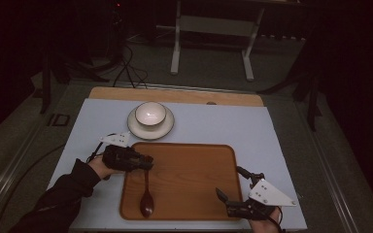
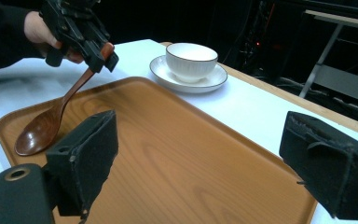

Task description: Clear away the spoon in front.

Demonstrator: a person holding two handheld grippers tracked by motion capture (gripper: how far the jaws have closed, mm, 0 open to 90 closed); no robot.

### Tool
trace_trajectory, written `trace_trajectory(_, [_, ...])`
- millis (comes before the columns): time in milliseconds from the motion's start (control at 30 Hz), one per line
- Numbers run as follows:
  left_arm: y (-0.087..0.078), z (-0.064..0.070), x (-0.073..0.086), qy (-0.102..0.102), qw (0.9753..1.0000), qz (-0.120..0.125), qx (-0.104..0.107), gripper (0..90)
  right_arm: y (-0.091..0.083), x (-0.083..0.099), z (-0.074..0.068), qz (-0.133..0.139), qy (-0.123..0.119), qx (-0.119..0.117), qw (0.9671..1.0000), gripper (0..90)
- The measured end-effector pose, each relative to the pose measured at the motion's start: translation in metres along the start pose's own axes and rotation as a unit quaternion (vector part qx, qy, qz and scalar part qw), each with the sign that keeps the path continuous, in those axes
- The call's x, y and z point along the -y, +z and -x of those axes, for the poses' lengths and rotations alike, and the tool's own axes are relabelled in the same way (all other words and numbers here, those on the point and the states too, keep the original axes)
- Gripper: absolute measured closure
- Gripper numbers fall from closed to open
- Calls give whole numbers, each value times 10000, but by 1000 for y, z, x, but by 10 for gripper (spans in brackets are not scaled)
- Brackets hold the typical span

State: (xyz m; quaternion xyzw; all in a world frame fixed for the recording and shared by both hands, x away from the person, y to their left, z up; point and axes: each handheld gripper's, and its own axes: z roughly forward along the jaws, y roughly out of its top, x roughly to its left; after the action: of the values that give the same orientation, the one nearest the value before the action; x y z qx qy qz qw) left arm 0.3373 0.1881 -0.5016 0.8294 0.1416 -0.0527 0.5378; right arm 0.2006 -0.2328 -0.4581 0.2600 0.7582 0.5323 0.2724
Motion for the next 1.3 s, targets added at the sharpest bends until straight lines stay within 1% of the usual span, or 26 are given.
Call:
trace_trajectory(133, [2,-3,5,34,9999,32,-104,676,0,0,0,-6,6,-4,10000,113])
trace_trajectory(300, [6,-7,10,-93,9997,81,-195,658,0,1,0,-10,8,-19,10000,113])
trace_trajectory(333, [7,-8,12,-85,9996,72,-264,653,1,1,0,-9,14,-22,10000,113])
trace_trajectory(400, [8,-11,15,-170,9994,100,-270,644,1,1,1,-15,23,-25,10000,113])
trace_trajectory(433, [8,-11,15,-170,9994,100,-270,638,1,1,1,-20,16,-34,10000,113])
trace_trajectory(467, [9,-12,16,-159,9993,95,-331,628,1,1,0,-22,11,-41,10000,113])
trace_trajectory(533, [11,-15,20,-204,9987,84,-456,615,1,1,1,-22,13,-47,10000,113])
trace_trajectory(567, [12,-15,21,-223,9988,91,-438,612,1,1,1,-26,19,-47,10000,114])
trace_trajectory(600, [12,-15,21,-196,9986,88,-480,610,1,1,1,-30,23,-45,10000,114])
trace_trajectory(667, [13,-16,22,-200,9985,105,-499,604,2,1,1,-40,31,-54,10000,114])
trace_trajectory(700, [13,-17,22,-213,9983,94,-525,603,2,1,1,-40,29,-55,10000,114])
trace_trajectory(733, [14,-17,23,-270,9982,78,-536,602,2,1,1,-39,27,-63,10000,114])
trace_trajectory(800, [14,-17,23,-270,9982,78,-536,603,3,2,1,-36,28,-67,10000,114])
trace_trajectory(833, [15,-20,24,-385,9970,87,-659,604,3,2,0,-46,29,-74,10000,114])
trace_trajectory(867, [15,-20,24,-385,9970,87,-659,604,3,2,0,-47,31,-78,10000,114])
trace_trajectory(900, [15,-21,26,-408,9957,77,-824,604,3,2,0,-50,26,-79,10000,114])
trace_trajectory(967, [16,-22,29,-505,9949,104,-865,605,3,2,0,-59,44,-89,9999,115])
trace_trajectory(1000, [17,-22,30,-500,9944,59,-934,604,3,2,1,-62,48,-87,9999,115])
trace_trajectory(1100, [19,-23,32,-486,9939,54,-988,601,4,2,1,-73,56,-98,9999,115])
trace_trajectory(1167, [20,-23,32,-509,9938,21,-988,600,4,2,1,-76,55,-107,9999,115])
trace_trajectory(1200, [20,-23,32,-490,9934,4,-1037,597,4,2,1,-77,51,-110,9999,115])
trace_trajectory(1300, [21,-24,33,-502,9932,-8,-1051,594,4,2,1,-78,53,-114,9999,115])
